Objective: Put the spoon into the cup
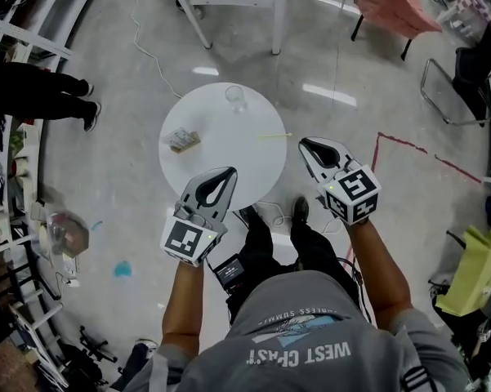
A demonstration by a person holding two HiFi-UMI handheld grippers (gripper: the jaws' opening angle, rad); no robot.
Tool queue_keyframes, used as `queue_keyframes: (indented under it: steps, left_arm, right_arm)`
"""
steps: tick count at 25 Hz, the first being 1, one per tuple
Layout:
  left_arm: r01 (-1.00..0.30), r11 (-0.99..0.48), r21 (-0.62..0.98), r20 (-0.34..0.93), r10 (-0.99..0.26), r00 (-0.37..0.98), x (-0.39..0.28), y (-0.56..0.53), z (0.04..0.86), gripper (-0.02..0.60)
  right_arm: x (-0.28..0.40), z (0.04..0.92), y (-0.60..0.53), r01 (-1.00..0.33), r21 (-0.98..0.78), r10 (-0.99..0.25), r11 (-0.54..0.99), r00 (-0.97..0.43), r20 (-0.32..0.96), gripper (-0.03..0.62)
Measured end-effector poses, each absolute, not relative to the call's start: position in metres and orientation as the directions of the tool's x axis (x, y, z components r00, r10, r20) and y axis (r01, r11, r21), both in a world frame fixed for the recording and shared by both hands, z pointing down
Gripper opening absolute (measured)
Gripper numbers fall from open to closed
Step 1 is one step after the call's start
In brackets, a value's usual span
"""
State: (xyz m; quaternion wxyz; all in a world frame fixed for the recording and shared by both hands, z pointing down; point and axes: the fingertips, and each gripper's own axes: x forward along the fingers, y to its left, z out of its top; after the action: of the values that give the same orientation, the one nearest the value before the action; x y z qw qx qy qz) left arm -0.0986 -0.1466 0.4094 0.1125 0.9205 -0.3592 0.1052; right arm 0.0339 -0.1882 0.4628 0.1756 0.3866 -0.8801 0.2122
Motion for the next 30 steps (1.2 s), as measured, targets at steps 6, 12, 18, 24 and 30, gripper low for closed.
queue_keyframes:
  steps: [6, 12, 18, 24, 30]
  left_arm:
    - [-0.689, -0.71, 0.144, 0.291, -0.635, 0.716, -0.097, -0.158, 0.424, 0.008]
    - [-0.689, -0.706, 0.164, 0.312, -0.626, 0.715, -0.095, -0.162, 0.436, 0.008]
    - [-0.688, -0.708, 0.16, 0.355, -0.609, 0.71, -0.098, -0.169, 0.458, 0.008]
    - [-0.693, -0.701, 0.169, 0.377, -0.604, 0.702, -0.097, -0.178, 0.477, 0.008]
    - [-0.702, -0.687, 0.189, 0.397, -0.6, 0.694, -0.099, -0.184, 0.49, 0.008]
  right_arm:
    - [0.037, 0.495, -0.193, -0.766, -0.281, -0.591, 0.578, -0.63, 0.504, 0.005]
    - [0.044, 0.517, -0.204, -0.78, -0.299, -0.589, 0.549, -0.615, 0.524, 0.005]
    - [0.049, 0.545, -0.219, -0.791, -0.316, -0.58, 0.525, -0.603, 0.548, 0.006]
    - [0.054, 0.577, -0.225, -0.798, -0.351, -0.565, 0.49, -0.597, 0.569, 0.006]
    - [0.057, 0.605, -0.226, -0.802, -0.378, -0.543, 0.463, -0.593, 0.595, 0.006]
